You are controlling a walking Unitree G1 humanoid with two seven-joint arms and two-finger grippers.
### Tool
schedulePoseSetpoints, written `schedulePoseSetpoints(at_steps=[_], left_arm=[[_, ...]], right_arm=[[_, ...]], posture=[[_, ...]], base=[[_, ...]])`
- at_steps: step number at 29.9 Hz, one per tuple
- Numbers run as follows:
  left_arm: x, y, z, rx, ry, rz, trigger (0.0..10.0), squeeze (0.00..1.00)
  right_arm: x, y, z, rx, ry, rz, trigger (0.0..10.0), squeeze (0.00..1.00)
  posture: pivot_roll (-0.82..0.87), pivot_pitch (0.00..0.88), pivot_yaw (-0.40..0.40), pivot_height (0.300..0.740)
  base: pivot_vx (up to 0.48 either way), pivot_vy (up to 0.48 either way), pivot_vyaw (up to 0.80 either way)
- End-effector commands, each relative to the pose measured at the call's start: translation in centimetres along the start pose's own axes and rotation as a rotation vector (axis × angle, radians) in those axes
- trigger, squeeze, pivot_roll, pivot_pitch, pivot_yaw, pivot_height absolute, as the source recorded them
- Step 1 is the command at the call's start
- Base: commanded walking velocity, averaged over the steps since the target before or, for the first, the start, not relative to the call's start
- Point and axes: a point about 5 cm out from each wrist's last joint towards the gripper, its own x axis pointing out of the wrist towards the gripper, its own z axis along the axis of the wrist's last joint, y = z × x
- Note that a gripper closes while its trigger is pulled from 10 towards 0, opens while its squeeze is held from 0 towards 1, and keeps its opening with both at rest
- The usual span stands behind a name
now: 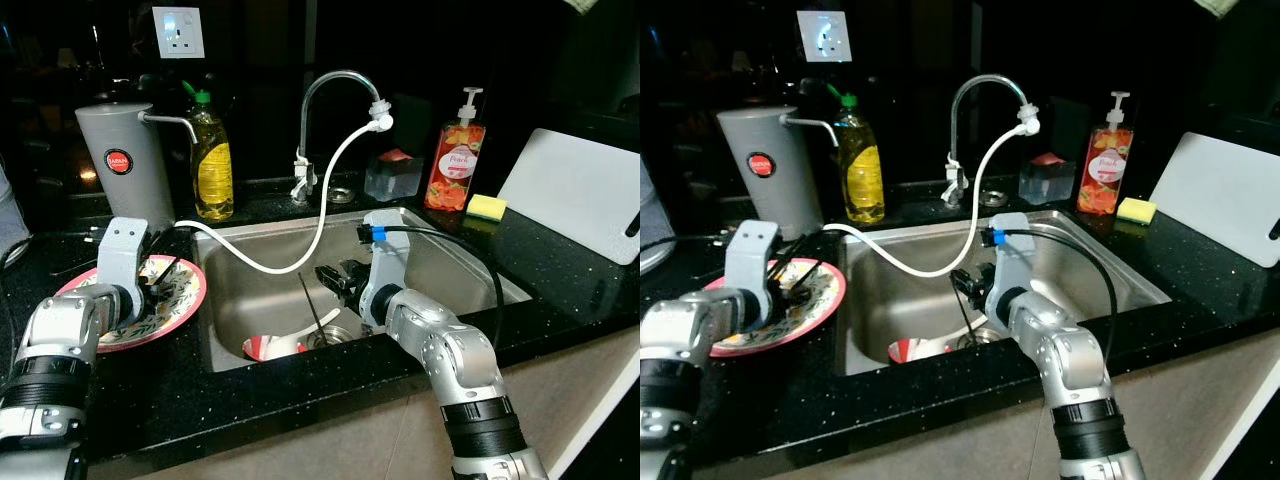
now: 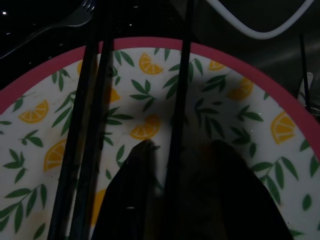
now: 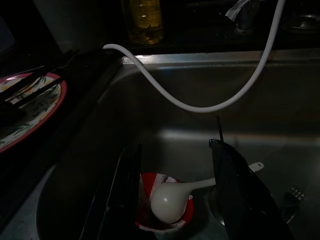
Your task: Kitchen organization
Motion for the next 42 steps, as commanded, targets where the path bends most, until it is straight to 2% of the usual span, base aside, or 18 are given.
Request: schedulePoseSetpoints(at_steps=[1,10,11,13,14,15,16,22,30,31,38,40,41,42], left_arm=[[-0.1,0.8,-0.7,0.002,0.036,0.029,0.0,0.0],[-0.2,0.7,-0.4,-0.011,0.015,0.023,0.0,0.0],[-0.2,0.6,-0.2,-0.008,0.003,0.023,2.3,0.0],[-0.2,0.6,-0.1,-0.006,0.0,0.023,2.3,0.0],[-0.2,0.5,0.0,-0.01,-0.011,0.02,9.5,0.0],[-0.2,0.5,0.0,-0.01,-0.011,0.02,9.5,0.0],[-0.3,0.5,0.2,-0.002,-0.019,0.024,10.0,0.0],[-1.0,0.3,2.0,0.024,-0.13,0.03,10.0,0.0],[-2.4,-1.2,4.0,0.068,-0.216,-0.071,10.0,0.0],[-2.5,-2.0,4.5,0.078,-0.24,-0.104,10.0,0.0],[-2.1,-3.8,4.6,0.086,-0.25,-0.175,10.0,0.0],[-1.9,-5.4,4.1,0.09,-0.236,-0.245,10.0,0.0],[-1.9,-5.4,4.1,0.09,-0.236,-0.245,10.0,0.0],[-1.8,-6.3,3.8,0.1,-0.23,-0.279,10.0,0.0]], right_arm=[[-0.2,-0.1,0.3,0.008,-0.022,-0.002,10.0,0.0],[-0.1,-0.1,0.4,0.008,-0.022,0.004,10.0,0.0],[-0.1,-0.1,0.4,0.008,-0.022,0.004,10.0,0.0],[-0.1,-0.1,0.4,0.008,-0.022,0.004,10.0,0.0],[-0.1,-0.1,0.4,0.008,-0.022,0.004,10.0,0.0],[-0.1,-0.1,0.4,0.008,-0.022,0.004,10.0,0.0],[-0.1,-0.1,0.4,0.008,-0.021,0.003,10.0,0.0],[-0.1,-0.1,0.4,0.007,-0.024,0.002,10.0,0.0],[-0.1,-0.1,0.6,0.005,-0.034,0.0,10.0,0.0],[-0.1,-0.2,0.7,0.004,-0.039,-0.001,10.0,0.0],[-0.2,-0.7,1.4,-0.004,-0.067,-0.024,10.0,0.0],[-0.4,-0.9,1.7,-0.004,-0.077,-0.031,10.0,0.0],[-0.4,-0.9,1.7,-0.004,-0.077,-0.031,10.0,0.0],[-0.4,-1.0,1.7,-0.004,-0.08,-0.033,10.0,0.0]], posture=[[-0.06,0.009,-0.003,0.74],[-0.06,0.006,-0.007,0.74],[-0.06,0.006,-0.007,0.74],[-0.06,0.006,-0.007,0.74],[-0.06,0.006,-0.008,0.74],[-0.06,0.006,-0.008,0.74],[-0.06,0.006,-0.008,0.74],[-0.06,0.007,-0.007,0.74],[-0.06,0.0,-0.008,0.74],[-0.06,0.0,-0.009,0.74],[-0.07,0.0,-0.008,0.74],[-0.07,0.0,-0.007,0.74],[-0.07,0.0,-0.007,0.74],[-0.07,0.0,-0.008,0.74]], base=[[0.0,0.0,0.0],[0.0,0.0,0.0],[0.0,0.0,0.0],[0.0,0.0,0.0],[0.0,0.0,0.0],[0.0,0.0,0.0],[0.0,0.0,0.0],[0.0,0.0,0.0],[0.0,0.0,0.0],[0.0,0.0,0.0],[0.0,0.0,0.0],[0.0,0.0,0.0],[0.0,0.0,0.0],[0.0,0.0,0.0]])
